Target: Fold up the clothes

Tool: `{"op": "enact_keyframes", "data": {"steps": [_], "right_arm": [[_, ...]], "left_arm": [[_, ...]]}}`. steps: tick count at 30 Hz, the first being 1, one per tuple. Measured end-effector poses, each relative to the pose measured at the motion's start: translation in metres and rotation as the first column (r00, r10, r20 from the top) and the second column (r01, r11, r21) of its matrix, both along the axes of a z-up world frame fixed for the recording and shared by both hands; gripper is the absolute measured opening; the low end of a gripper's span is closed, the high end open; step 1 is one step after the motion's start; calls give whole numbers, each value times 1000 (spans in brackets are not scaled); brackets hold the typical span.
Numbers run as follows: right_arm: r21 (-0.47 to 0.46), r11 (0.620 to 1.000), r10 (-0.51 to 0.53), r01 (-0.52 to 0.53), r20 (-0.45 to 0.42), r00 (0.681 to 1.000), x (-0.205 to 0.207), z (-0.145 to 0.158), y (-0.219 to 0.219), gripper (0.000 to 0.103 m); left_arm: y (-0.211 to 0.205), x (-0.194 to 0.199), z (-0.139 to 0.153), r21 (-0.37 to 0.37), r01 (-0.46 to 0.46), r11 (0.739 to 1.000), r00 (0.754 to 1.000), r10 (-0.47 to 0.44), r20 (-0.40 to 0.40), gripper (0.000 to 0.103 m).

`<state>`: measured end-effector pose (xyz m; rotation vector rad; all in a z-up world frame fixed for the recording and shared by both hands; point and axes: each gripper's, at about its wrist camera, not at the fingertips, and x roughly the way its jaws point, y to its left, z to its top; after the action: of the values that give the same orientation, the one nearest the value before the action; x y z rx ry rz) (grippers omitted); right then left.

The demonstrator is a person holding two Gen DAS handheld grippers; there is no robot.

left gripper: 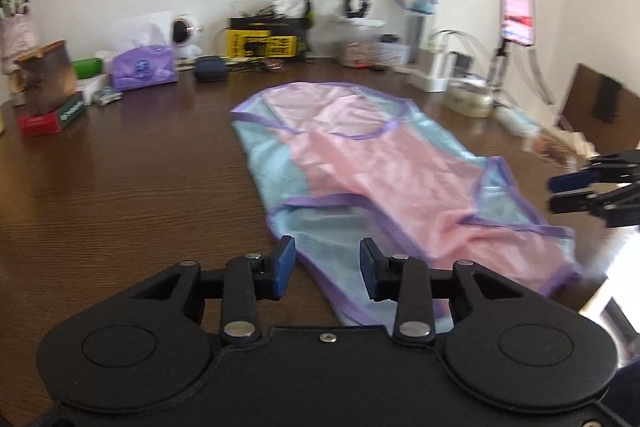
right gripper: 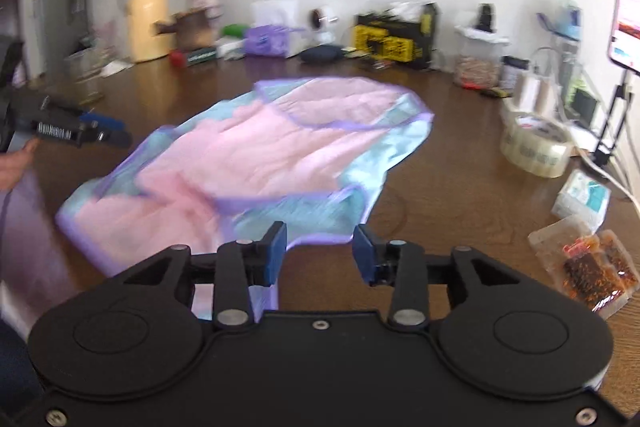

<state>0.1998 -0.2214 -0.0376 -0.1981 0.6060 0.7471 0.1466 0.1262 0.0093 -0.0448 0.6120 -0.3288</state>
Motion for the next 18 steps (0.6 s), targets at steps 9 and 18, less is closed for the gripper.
{"op": "enact_keyframes", "data": {"steps": [9, 18], "right_arm": [[-25, 997, 76, -77, -58, 995, -16, -13, 23, 35], [-51, 998, 46, -45, 3, 999, -28, -5, 24, 9]], "left_arm": [[-39, 0, -24, 118, 121, 986, 988, -109, -106, 17], [-20, -22, -25, 79, -199, 977, 979, 201, -16, 3]]}}
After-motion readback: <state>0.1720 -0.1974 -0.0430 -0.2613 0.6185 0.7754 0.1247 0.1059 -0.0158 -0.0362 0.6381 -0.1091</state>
